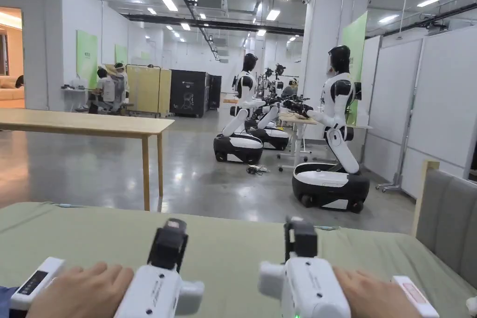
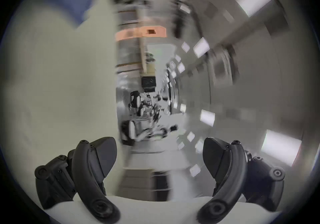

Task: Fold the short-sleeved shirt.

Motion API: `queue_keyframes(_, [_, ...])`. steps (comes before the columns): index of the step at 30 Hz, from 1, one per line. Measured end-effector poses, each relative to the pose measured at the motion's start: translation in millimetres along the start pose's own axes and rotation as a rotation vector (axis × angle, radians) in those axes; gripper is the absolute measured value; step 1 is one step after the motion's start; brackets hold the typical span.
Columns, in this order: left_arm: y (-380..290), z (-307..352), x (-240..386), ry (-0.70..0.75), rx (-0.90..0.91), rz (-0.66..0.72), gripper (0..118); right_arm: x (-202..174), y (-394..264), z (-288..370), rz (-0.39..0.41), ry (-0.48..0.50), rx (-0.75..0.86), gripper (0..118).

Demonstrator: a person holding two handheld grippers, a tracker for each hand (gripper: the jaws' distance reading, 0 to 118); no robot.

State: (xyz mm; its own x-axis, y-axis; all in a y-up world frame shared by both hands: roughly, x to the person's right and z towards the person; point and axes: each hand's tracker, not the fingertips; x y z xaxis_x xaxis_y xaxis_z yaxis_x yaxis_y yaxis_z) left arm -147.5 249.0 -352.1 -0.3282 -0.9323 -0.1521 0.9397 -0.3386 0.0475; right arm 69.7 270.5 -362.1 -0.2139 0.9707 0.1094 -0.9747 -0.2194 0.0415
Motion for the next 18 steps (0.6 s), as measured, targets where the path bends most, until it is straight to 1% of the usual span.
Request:
queue_keyframes(1, [2.6,1.5,7.3,-0.009,0.016,-0.063,118,-10.2,0.4,-0.3,0.111,0.008,0.012,106])
queue_keyframes(2, [1.2,2.9,10.2,-0.023,0.025,-0.049,118,-16.3,-2.4,-0.9,0.126,0.030,-0.008,106])
queue_keyframes(3, [-1.6,3.3,8.8,-0.026,0.001,0.019,118,-14.0,-3.4,-1.1,0.067,0.057,-0.021,106])
queue_keyframes(4, [-4.0,2.5,1.4,-0.053,-0.042,0.177,118,-6.8,-6.0,-1.0,-0.045,0.077,-0.035,106])
queue_keyframes(6, [-14.0,0.0,-18.2,-0.122,-0.114,0.523,118,11.9,-15.2,-2.4,-0.346,0.079,-0.088,106])
queue_keyframes(8, [-39.7,-8.0,-46.5,-0.260,-0.176,1.045,118,39.1,-27.1,-2.2,-0.746,0.132,-0.110,106])
queue_keyframes(9, [-53.1,-10.0,-54.5,-0.296,-0.192,1.269,118,49.1,-34.0,-1.7,-0.915,0.151,-0.109,106])
queue_keyframes(10, [-69.0,-10.1,-60.0,-0.330,-0.181,1.519,118,60.6,-45.0,0.7,-1.124,0.153,-0.112,106])
queue_keyframes(11, [-83.8,-9.4,-67.9,-0.306,-0.169,1.755,118,67.4,-54.4,2.2,-1.328,0.146,-0.115,106])
queue_keyframes(13, [-102.5,-4.1,-65.9,-0.272,-0.115,2.052,118,72.4,-72.9,5.0,-1.641,0.174,-0.080,106])
queue_keyframes(14, [-100.1,0.3,-65.9,-0.210,-0.125,2.067,118,72.0,-79.8,6.2,-1.781,0.167,-0.073,106])
queue_keyframes(15, [-97.0,3.1,-67.3,-0.166,-0.142,2.046,118,70.6,-84.3,7.6,-1.850,0.175,-0.064,106])
queue_keyframes(16, [-94.4,6.1,-67.9,-0.120,-0.147,2.009,118,67.7,-86.0,9.6,-1.883,0.155,-0.071,106])
queue_keyframes(17, [-91.0,8.7,-68.3,-0.082,-0.130,1.970,118,65.7,-85.8,10.7,-1.890,0.134,-0.077,106])
queue_keyframes(18, [-86.2,10.1,-69.9,-0.079,-0.123,1.939,118,64.0,-84.3,11.9,-1.866,0.118,-0.086,106])
